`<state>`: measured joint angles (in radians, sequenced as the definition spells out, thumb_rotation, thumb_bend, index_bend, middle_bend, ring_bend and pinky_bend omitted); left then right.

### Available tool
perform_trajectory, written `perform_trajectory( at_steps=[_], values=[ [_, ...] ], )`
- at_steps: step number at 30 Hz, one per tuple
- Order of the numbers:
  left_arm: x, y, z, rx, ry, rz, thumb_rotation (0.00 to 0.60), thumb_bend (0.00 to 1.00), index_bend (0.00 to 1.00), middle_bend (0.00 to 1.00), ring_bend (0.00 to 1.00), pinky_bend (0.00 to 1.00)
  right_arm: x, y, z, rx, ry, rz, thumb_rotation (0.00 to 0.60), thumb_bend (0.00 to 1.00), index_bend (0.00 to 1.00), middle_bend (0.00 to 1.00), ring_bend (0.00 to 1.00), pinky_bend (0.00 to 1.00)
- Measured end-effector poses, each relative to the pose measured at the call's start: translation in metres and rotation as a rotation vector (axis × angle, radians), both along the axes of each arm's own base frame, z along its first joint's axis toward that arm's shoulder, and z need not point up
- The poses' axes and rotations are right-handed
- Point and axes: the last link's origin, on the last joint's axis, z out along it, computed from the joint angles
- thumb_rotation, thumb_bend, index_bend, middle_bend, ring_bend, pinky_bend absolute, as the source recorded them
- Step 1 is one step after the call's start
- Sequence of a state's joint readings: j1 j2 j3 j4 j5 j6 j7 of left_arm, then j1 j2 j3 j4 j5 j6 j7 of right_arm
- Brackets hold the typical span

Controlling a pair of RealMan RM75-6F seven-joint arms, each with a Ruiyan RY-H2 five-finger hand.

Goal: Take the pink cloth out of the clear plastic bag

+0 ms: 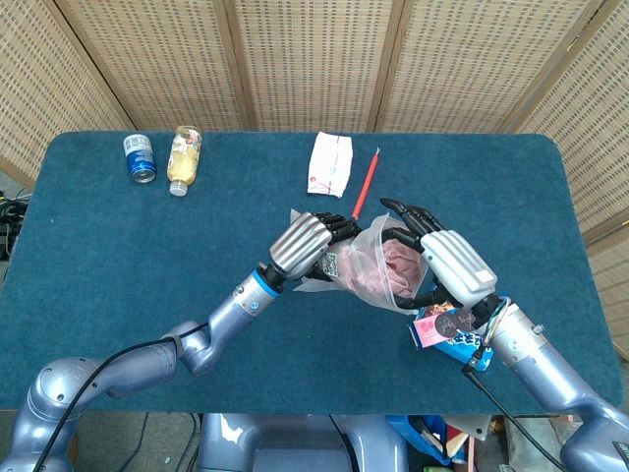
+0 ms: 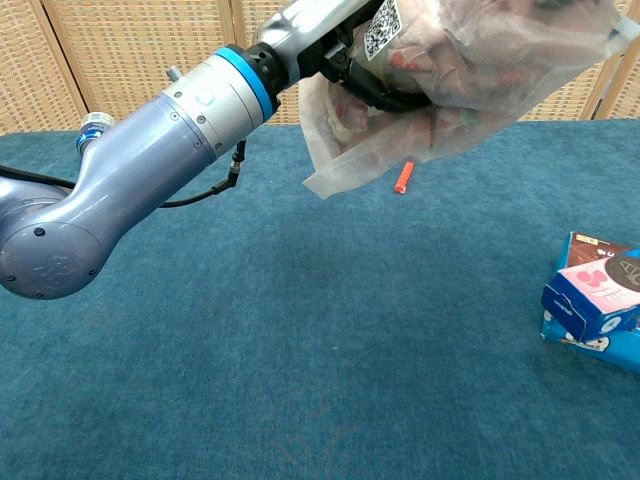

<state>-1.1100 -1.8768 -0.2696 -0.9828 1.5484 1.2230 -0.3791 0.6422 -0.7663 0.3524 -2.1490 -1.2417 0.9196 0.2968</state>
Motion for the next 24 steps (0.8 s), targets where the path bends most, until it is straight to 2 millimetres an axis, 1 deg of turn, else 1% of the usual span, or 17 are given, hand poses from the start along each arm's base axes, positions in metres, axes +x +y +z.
perform_trajectory(
  at_steps=[13, 15, 17, 20, 22, 23, 24],
  values=[
    [0.005, 0.001, 0.003, -0.005, -0.036, 0.011, 0.600, 0.48, 0.47, 0.51, 0.47, 0.56, 0.007, -0.002, -0.007, 0.004, 0.034, 0.015, 0.600, 0.00, 0.26, 0.00, 0.00, 0.00],
    [0.005, 0.001, 0.004, -0.005, -0.037, 0.012, 0.600, 0.48, 0.47, 0.51, 0.47, 0.56, 0.009, -0.003, -0.009, 0.003, 0.038, 0.015, 0.600, 0.00, 0.27, 0.00, 0.00, 0.00],
    [0.005, 0.001, 0.004, -0.004, -0.036, 0.012, 0.600, 0.48, 0.47, 0.51, 0.47, 0.56, 0.010, -0.003, -0.010, 0.003, 0.041, 0.019, 0.600, 0.00, 0.31, 0.00, 0.00, 0.00],
    [0.005, 0.001, 0.005, -0.005, -0.040, 0.012, 0.600, 0.48, 0.47, 0.51, 0.47, 0.56, 0.012, -0.003, -0.011, 0.000, 0.050, 0.024, 0.600, 0.00, 0.41, 0.00, 0.00, 0.00],
    [0.005, 0.001, 0.005, -0.004, -0.041, 0.011, 0.600, 0.48, 0.47, 0.51, 0.47, 0.56, 0.013, -0.003, -0.013, -0.002, 0.051, 0.026, 0.600, 0.06, 0.49, 0.00, 0.00, 0.00],
    [0.005, 0.001, 0.005, -0.004, -0.041, 0.011, 0.600, 0.48, 0.47, 0.51, 0.47, 0.56, 0.013, -0.004, -0.013, -0.004, 0.050, 0.027, 0.600, 0.10, 0.50, 0.00, 0.00, 0.00],
    [0.005, 0.001, 0.005, -0.005, -0.042, 0.012, 0.600, 0.48, 0.47, 0.51, 0.47, 0.56, 0.014, -0.004, -0.014, -0.007, 0.048, 0.028, 0.600, 0.16, 0.52, 0.00, 0.00, 0.00]
  ],
)
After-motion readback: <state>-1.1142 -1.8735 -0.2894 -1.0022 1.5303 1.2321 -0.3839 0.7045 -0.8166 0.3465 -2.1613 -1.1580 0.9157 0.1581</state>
